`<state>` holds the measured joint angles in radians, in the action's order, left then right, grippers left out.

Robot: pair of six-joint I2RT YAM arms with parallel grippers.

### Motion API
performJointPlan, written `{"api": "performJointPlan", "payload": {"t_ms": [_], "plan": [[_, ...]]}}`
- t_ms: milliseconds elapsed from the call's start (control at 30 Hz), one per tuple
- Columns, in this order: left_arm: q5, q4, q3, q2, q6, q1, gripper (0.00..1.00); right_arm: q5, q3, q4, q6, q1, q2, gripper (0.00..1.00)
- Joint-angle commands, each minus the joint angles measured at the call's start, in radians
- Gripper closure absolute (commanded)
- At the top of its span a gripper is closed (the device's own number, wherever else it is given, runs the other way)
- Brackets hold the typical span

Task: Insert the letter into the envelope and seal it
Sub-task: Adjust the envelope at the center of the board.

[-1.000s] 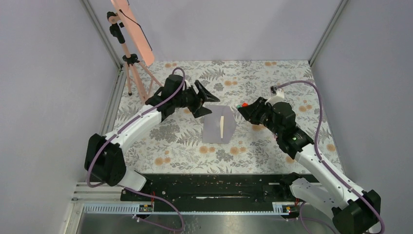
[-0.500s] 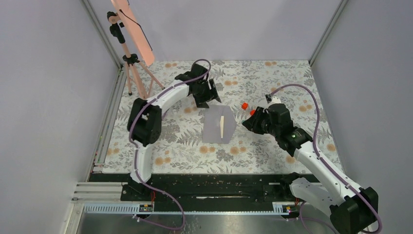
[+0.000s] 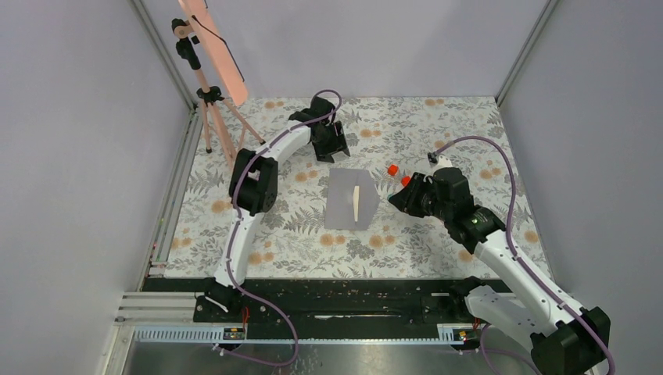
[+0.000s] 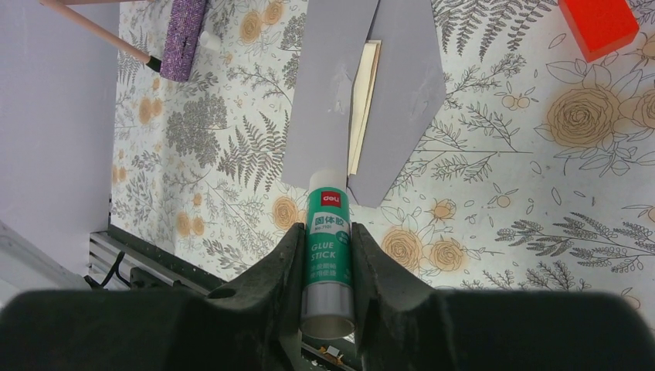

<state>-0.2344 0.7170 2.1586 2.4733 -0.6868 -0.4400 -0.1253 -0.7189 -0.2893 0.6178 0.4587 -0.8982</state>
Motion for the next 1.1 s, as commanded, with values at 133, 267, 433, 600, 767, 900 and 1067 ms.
{"api": "performJointPlan", "payload": {"t_ms": [133, 267, 433, 600, 767, 900, 1067], "plan": [[-0.023, -0.045, -0.323, -0.211, 0.057, -0.005, 0.39, -0.023, -0.028, 0.005, 0.009, -0.003, -0.022, 1.0], [-0.06, -0.129, -0.539, -0.332, 0.028, -0.006, 0.4, -0.025, -0.029, 0.019, 0.013, -0.003, -0.039, 1.0], [-0.117, -0.204, -0.748, -0.462, -0.019, -0.037, 0.42, -0.039, -0.045, 0.016, 0.009, -0.003, -0.069, 1.0], [-0.131, -0.244, -0.876, -0.558, -0.074, -0.119, 0.42, -0.026, -0.059, -0.013, -0.006, -0.003, -0.084, 1.0], [-0.185, -0.27, -0.928, -0.594, -0.137, -0.206, 0.42, -0.005, -0.077, -0.048, -0.016, -0.004, -0.1, 1.0], [-0.278, -0.253, -0.947, -0.671, -0.172, -0.235, 0.42, 0.015, -0.112, -0.113, -0.034, -0.002, -0.116, 1.0], [-0.225, -0.231, -0.897, -0.765, -0.185, -0.221, 0.41, 0.089, -0.176, -0.258, -0.052, -0.003, -0.176, 1.0]]}}
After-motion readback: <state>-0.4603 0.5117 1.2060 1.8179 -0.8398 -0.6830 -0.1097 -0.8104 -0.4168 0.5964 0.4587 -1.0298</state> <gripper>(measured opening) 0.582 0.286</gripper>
